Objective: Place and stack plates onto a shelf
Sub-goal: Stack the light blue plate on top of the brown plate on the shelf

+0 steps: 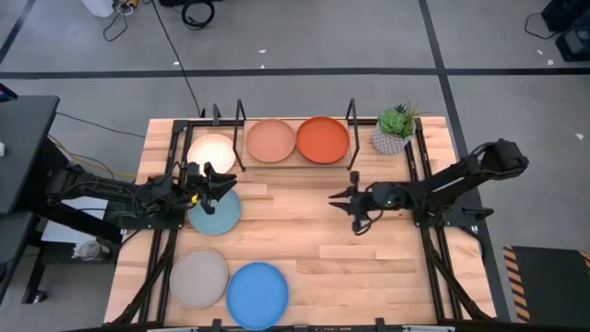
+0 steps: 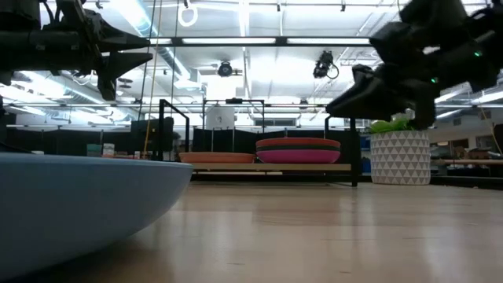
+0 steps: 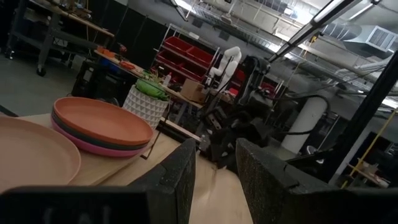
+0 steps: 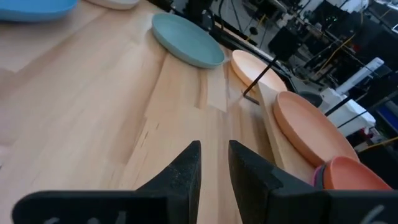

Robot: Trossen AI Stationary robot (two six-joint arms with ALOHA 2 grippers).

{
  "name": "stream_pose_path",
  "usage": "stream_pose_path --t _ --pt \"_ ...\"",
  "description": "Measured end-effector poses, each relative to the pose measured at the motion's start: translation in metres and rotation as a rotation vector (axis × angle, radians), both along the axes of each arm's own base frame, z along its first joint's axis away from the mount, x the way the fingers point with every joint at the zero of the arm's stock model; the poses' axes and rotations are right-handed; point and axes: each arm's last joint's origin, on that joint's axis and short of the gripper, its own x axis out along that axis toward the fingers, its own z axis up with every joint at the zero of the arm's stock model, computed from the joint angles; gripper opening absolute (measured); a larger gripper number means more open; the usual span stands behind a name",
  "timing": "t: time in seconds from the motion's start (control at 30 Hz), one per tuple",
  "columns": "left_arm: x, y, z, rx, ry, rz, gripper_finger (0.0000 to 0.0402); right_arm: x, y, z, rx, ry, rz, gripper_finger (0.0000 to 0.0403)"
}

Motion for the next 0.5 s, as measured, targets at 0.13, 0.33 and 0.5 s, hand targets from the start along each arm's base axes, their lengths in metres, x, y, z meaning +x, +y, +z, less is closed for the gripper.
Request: stream_pose_path --t 0.13,0.33,0.5 --pt "0.001 0.0 0.006 0.001 -0.021 0.002 0.0123 -0.014 -0.001 -0.009 0.008 -0.043 0.016 0.0087" --pt "0.016 -0.002 0.041 0.06 0.148 -0.019 0.0123 -0.023 -0.002 -0.01 0.004 -0.135 0.03 0.0087" --pt "0.028 -0.003 0.063 0.019 0.376 -0.041 0.0123 -0.023 -0.002 -0.01 0.001 -0.131 0.032 0.0087"
